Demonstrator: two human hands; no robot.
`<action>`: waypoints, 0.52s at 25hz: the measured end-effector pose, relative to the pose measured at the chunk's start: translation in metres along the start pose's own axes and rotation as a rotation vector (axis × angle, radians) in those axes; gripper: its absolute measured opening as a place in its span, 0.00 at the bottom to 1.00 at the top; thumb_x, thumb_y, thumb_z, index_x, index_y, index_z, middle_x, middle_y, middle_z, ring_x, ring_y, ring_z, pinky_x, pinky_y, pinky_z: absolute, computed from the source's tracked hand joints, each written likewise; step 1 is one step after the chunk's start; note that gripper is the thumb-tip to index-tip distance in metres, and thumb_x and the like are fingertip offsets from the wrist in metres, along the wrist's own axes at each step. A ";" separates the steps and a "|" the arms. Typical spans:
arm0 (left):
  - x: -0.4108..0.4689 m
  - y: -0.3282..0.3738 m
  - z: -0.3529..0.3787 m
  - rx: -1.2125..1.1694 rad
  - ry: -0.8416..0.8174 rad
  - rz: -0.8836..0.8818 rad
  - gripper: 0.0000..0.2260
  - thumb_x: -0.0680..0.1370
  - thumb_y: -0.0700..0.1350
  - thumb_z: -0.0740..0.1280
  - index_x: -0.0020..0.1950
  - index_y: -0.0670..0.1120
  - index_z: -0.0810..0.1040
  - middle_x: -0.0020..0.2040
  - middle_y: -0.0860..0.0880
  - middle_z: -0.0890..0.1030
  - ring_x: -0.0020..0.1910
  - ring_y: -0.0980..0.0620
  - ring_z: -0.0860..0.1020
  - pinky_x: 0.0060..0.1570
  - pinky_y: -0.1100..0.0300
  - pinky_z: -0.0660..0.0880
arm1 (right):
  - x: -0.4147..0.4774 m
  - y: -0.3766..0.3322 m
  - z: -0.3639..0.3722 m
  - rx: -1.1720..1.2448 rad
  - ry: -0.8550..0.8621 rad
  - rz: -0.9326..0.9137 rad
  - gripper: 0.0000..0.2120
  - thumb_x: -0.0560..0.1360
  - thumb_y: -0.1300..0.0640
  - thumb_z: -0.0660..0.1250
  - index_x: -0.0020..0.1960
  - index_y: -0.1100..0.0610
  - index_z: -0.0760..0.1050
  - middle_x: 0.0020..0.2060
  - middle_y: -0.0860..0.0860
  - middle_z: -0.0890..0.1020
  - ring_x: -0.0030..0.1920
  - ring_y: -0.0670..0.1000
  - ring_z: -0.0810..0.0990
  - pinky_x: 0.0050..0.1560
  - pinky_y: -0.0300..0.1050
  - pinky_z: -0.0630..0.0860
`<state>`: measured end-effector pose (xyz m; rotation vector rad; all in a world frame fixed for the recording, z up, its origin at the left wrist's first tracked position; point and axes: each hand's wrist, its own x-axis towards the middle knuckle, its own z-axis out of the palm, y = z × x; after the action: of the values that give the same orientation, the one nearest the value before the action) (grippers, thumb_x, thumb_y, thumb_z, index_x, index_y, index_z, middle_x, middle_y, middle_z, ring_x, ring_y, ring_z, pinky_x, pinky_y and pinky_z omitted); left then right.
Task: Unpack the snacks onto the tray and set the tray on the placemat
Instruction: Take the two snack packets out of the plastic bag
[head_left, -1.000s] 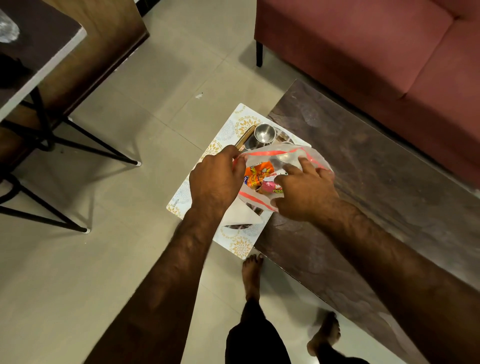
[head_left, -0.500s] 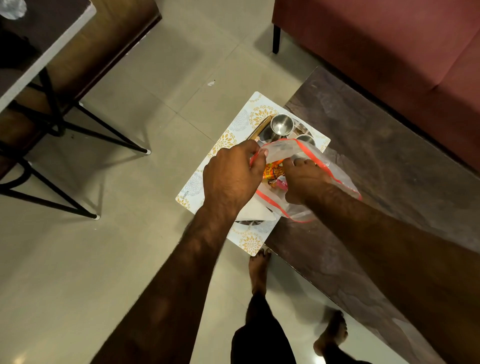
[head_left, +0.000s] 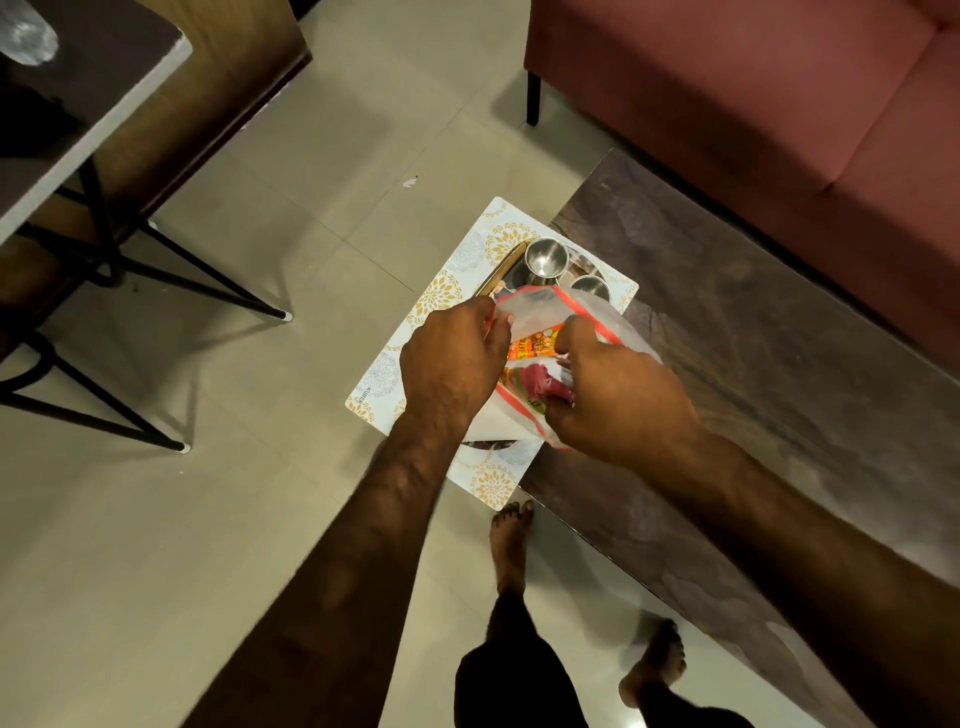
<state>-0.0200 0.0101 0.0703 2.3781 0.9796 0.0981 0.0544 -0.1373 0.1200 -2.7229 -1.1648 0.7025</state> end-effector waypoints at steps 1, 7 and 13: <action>0.000 0.000 -0.002 -0.038 -0.040 -0.004 0.15 0.80 0.58 0.62 0.55 0.50 0.82 0.48 0.47 0.86 0.45 0.44 0.83 0.45 0.52 0.80 | -0.004 0.003 -0.011 0.113 -0.001 0.001 0.28 0.72 0.45 0.72 0.67 0.53 0.69 0.55 0.51 0.85 0.50 0.56 0.84 0.45 0.50 0.81; -0.005 0.002 -0.009 -0.172 -0.237 0.027 0.10 0.79 0.55 0.65 0.51 0.52 0.82 0.34 0.54 0.77 0.36 0.49 0.76 0.36 0.59 0.68 | 0.004 0.030 -0.043 1.154 0.054 0.316 0.18 0.72 0.54 0.79 0.59 0.56 0.81 0.51 0.57 0.87 0.46 0.51 0.88 0.47 0.55 0.86; -0.013 0.019 -0.007 -0.088 -0.187 -0.021 0.13 0.81 0.52 0.60 0.41 0.47 0.75 0.38 0.46 0.80 0.41 0.40 0.78 0.38 0.56 0.69 | 0.009 0.020 -0.014 1.612 0.064 0.403 0.13 0.75 0.49 0.75 0.56 0.56 0.83 0.47 0.54 0.89 0.47 0.52 0.89 0.44 0.47 0.84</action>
<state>-0.0189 -0.0062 0.0878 2.2495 0.8926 -0.0859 0.0794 -0.1439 0.1236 -1.4635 0.1572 0.9393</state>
